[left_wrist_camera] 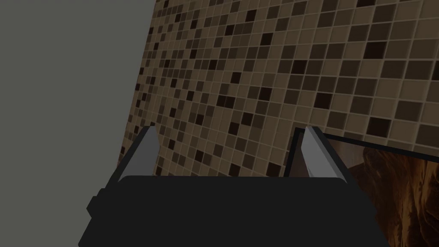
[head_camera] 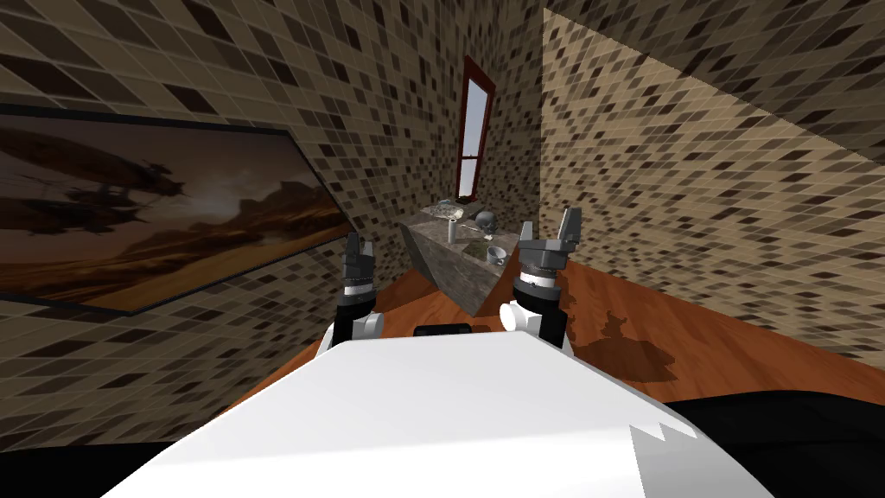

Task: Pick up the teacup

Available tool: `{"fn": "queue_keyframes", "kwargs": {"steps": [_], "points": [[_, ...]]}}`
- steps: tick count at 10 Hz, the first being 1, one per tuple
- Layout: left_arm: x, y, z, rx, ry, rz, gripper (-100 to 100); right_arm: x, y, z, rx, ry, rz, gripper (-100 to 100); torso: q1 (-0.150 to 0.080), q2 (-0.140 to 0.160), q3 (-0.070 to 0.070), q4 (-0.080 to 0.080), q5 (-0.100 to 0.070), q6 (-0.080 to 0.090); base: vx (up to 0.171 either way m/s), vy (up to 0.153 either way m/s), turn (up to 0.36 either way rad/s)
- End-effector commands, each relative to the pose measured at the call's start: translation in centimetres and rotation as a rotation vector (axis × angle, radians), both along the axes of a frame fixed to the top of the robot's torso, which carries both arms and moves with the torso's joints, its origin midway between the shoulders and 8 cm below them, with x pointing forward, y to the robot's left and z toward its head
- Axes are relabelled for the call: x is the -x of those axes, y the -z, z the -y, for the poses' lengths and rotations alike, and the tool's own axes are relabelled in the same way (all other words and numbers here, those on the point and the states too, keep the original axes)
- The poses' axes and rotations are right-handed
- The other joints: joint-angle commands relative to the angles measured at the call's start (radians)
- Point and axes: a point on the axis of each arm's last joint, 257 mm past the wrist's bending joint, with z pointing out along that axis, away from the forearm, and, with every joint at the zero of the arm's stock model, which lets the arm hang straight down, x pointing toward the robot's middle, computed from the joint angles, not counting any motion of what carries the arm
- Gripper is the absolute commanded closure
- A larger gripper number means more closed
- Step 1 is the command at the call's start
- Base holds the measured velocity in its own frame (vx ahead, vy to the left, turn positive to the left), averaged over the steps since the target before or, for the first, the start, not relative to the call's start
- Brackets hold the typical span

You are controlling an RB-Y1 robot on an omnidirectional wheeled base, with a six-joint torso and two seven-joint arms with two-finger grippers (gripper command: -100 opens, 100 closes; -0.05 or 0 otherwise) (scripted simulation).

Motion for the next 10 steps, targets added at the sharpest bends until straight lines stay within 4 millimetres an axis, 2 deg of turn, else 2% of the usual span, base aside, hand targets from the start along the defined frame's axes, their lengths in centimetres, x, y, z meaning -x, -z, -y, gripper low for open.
{"fn": "queue_keyframes", "kwargs": {"steps": [1,4,10], "points": [[0.0,0.0,0.0,0.000,0.000,0.000,0,0.0,0.4,0.0,0.038,0.008,-0.023,-100,0.000,0.000,0.000,0.000,0.000,0.000,0.001,0.002,0.038],[0.0,0.0,0.0,0.000,0.000,0.000,0,0.1,2.1,0.4,0.159,0.048,-0.107,-100,0.000,0.000,0.000,0.000,0.000,0.000,0.002,0.005,0.079],[0.0,0.0,0.0,0.000,0.000,0.000,0,1.0,6.7,2.7,0.454,0.170,-0.330,-100,0.000,0.000,0.000,0.000,0.000,0.000,0.008,0.009,0.103]]}}
